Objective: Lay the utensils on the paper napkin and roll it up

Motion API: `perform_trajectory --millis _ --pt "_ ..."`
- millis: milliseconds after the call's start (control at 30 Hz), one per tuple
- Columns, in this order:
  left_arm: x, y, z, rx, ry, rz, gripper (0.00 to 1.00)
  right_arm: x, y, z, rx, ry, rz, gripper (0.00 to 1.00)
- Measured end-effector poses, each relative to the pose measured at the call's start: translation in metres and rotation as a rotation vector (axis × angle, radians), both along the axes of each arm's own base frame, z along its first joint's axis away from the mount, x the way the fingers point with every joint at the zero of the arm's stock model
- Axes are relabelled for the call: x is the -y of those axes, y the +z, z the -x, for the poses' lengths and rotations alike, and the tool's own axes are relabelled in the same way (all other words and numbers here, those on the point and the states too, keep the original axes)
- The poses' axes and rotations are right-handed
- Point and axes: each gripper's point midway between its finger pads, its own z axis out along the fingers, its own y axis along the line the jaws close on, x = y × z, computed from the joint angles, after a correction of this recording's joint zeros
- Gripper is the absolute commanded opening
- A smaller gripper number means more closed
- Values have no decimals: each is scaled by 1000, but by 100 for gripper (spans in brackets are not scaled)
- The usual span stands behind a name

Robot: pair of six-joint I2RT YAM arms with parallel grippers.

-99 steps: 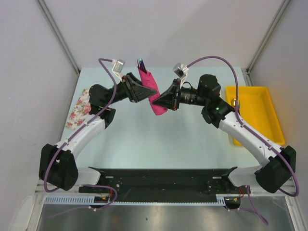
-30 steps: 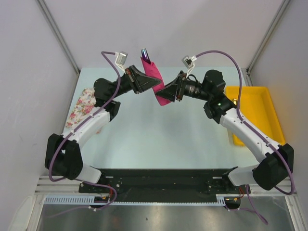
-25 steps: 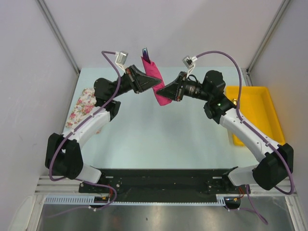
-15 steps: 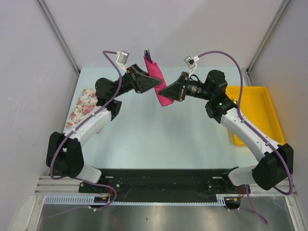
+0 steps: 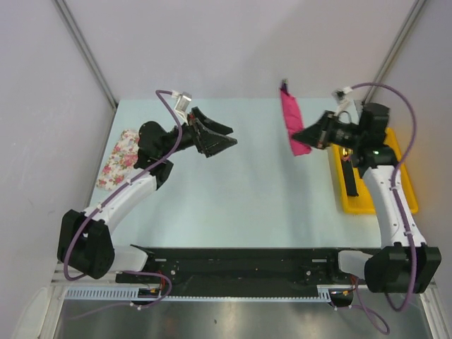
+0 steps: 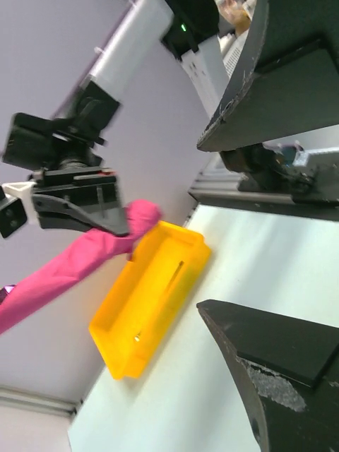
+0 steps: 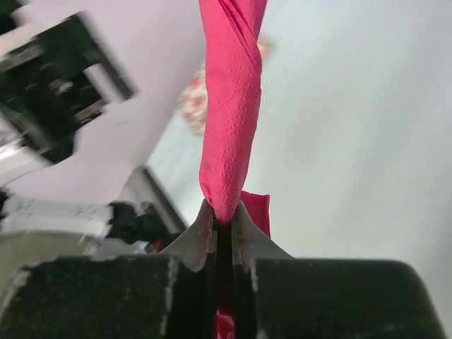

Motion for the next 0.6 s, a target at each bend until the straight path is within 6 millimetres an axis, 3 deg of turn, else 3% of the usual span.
perform_trajectory --millis 100,233,467,600 --pt "2 -10 7 35 -6 -52 91 77 -27 -8 -61 -177 84 0" --pt "14 -22 22 78 -54 -109 95 164 -77 0 -201 -338 197 0" --pt "21 -37 31 97 -98 -161 97 264 -147 16 -434 -417 209 0" --pt "22 -44 30 97 -105 -179 97 294 -176 19 -482 -416 236 0"
